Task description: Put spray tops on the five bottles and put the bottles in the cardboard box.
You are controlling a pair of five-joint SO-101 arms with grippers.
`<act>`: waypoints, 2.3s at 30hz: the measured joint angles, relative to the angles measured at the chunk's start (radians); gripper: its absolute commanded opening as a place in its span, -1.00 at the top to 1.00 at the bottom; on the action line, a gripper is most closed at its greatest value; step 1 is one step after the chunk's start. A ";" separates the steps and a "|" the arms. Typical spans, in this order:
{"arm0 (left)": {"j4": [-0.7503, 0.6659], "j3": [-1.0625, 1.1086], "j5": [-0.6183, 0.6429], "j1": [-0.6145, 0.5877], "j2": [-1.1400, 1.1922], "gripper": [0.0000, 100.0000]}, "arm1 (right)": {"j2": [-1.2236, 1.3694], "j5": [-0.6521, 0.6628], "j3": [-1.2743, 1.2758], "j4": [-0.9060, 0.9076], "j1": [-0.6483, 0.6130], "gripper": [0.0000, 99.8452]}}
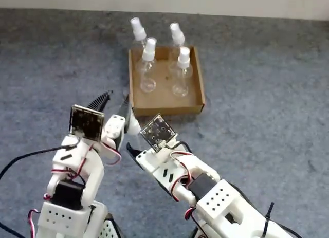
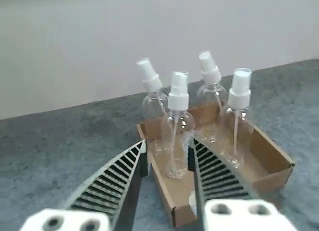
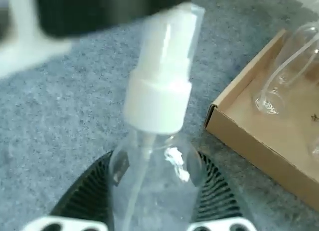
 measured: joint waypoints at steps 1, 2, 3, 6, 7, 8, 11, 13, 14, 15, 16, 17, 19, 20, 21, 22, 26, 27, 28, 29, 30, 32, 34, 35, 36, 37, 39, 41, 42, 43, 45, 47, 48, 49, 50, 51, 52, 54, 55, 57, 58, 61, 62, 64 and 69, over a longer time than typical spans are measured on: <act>0.023 0.000 0.002 0.017 -0.017 0.78 | 0.000 0.000 0.000 0.000 0.006 0.99; 0.046 0.000 0.002 0.032 -0.038 0.78 | 0.000 0.000 0.000 0.000 0.015 0.99; 0.068 0.000 0.002 0.046 -0.058 0.78 | 0.000 0.000 0.000 0.000 0.025 0.99; 0.115 0.000 0.000 0.077 -0.106 0.78 | 0.000 0.000 0.000 0.000 0.044 0.99; 0.126 0.003 0.000 0.081 -0.117 0.78 | 0.000 0.000 0.000 0.000 0.048 0.99; 0.130 0.003 0.000 0.086 -0.124 0.78 | 0.000 0.000 0.000 0.000 0.048 0.99; 0.135 0.003 0.000 0.087 -0.132 0.78 | 0.000 0.000 0.000 0.000 0.048 0.99; 0.146 0.003 0.000 0.086 -0.132 0.78 | 0.000 0.000 0.000 0.000 0.051 0.99; 0.150 0.003 0.000 0.087 -0.132 0.78 | 0.000 0.000 0.000 0.000 0.051 0.99; 0.153 0.003 0.000 0.089 -0.132 0.78 | 0.000 0.000 0.000 0.000 0.051 0.99; 0.155 0.003 0.000 0.091 -0.132 0.78 | 0.000 0.000 0.000 0.000 0.051 0.99; 0.155 0.003 0.000 0.091 -0.132 0.78 | 0.000 0.000 0.000 0.000 0.051 0.99; 0.155 0.003 0.000 0.091 -0.140 0.78 | 0.000 0.003 0.000 0.000 0.051 0.99; 0.155 0.003 0.000 0.091 -0.143 0.78 | 0.000 0.005 0.000 0.000 0.051 0.99; 0.155 0.003 0.000 0.087 -0.144 0.78 | 0.000 0.005 0.000 0.000 0.051 0.99; 0.155 0.003 0.000 0.072 -0.144 0.78 | 0.000 0.005 0.000 0.000 0.051 0.99; 0.155 -0.017 0.000 -0.051 -0.146 0.78 | 0.000 0.008 0.000 0.000 0.051 0.99; 0.155 -0.021 0.009 -0.080 -0.150 0.78 | 0.000 0.008 0.000 0.000 0.051 0.99; 0.155 -0.025 0.029 -0.100 -0.149 0.78 | 0.000 0.008 0.000 0.000 0.051 0.99; 0.155 -0.028 0.049 -0.114 -0.146 0.78 | 0.000 0.008 0.000 0.000 0.054 0.99; 0.155 -0.029 0.066 -0.126 -0.146 0.78 | 0.000 0.008 0.000 0.000 0.060 0.99; 0.155 -0.029 0.097 -0.158 -0.146 0.78 | 0.000 0.008 -0.003 0.000 0.089 0.99; 0.155 -0.029 0.117 -0.190 -0.146 0.78 | 0.000 0.008 -0.041 0.000 0.127 0.99; 0.155 -0.029 0.121 -0.196 -0.146 0.77 | 0.000 0.008 -0.075 0.000 0.155 0.99; 0.155 -0.029 0.124 -0.195 -0.144 0.77 | 0.000 0.008 -0.115 0.000 0.186 0.99; 0.155 -0.029 0.124 -0.192 -0.144 0.77 | 0.005 0.008 -0.161 0.000 0.213 0.99; 0.155 -0.029 0.124 -0.163 -0.144 0.71 | 0.029 0.008 -0.265 0.000 0.256 0.99; 0.155 -0.029 0.124 -0.120 -0.144 0.65 | 0.069 0.008 -0.364 0.000 0.279 0.99; 0.155 -0.029 0.124 -0.097 -0.144 0.63 | 0.097 0.008 -0.410 0.000 0.284 0.99; 0.155 -0.029 0.124 -0.069 -0.144 0.63 | 0.129 0.008 -0.451 0.000 0.284 0.99; 0.167 -0.029 0.091 -0.014 -0.144 0.62 | 0.199 0.008 -0.517 0.000 0.281 0.99; 0.187 -0.029 0.051 0.048 -0.144 0.62 | 0.278 0.008 -0.568 0.000 0.282 0.99; 0.195 -0.029 0.034 0.080 -0.144 0.62 | 0.315 0.008 -0.588 0.000 0.284 0.99; 0.201 -0.029 0.023 0.110 -0.144 0.60 | 0.347 -0.005 -0.601 0.000 0.284 0.99; 0.203 -0.029 0.014 0.137 -0.144 0.57 | 0.374 -0.035 -0.611 0.000 0.284 0.99; 0.203 -0.029 0.008 0.155 -0.144 0.56 | 0.396 -0.072 -0.620 0.000 0.282 0.99; 0.203 -0.029 0.006 0.167 -0.144 0.54 | 0.410 -0.112 -0.632 0.006 0.282 0.99; 0.203 -0.029 0.003 0.173 -0.144 0.54 | 0.419 -0.167 -0.658 0.043 0.272 0.99; 0.203 -0.029 0.003 0.173 -0.144 0.54 | 0.420 -0.175 -0.672 0.068 0.262 0.99; 0.203 -0.025 0.002 0.173 -0.144 0.54 | 0.420 -0.181 -0.701 0.126 0.235 0.99; 0.203 -0.011 0.000 0.176 -0.149 0.55 | 0.420 -0.184 -0.718 0.160 0.227 0.99; 0.186 0.031 -0.003 0.178 -0.144 0.58 | 0.404 -0.189 -0.760 0.269 0.219 0.99; 0.172 0.041 -0.003 0.176 -0.144 0.59 | 0.388 -0.189 -0.770 0.308 0.215 0.99; 0.152 0.054 -0.003 0.176 -0.144 0.60 | 0.342 -0.189 -0.786 0.385 0.206 0.99; 0.124 0.057 0.002 0.172 -0.155 0.60 | 0.226 -0.189 -0.790 0.482 0.203 0.99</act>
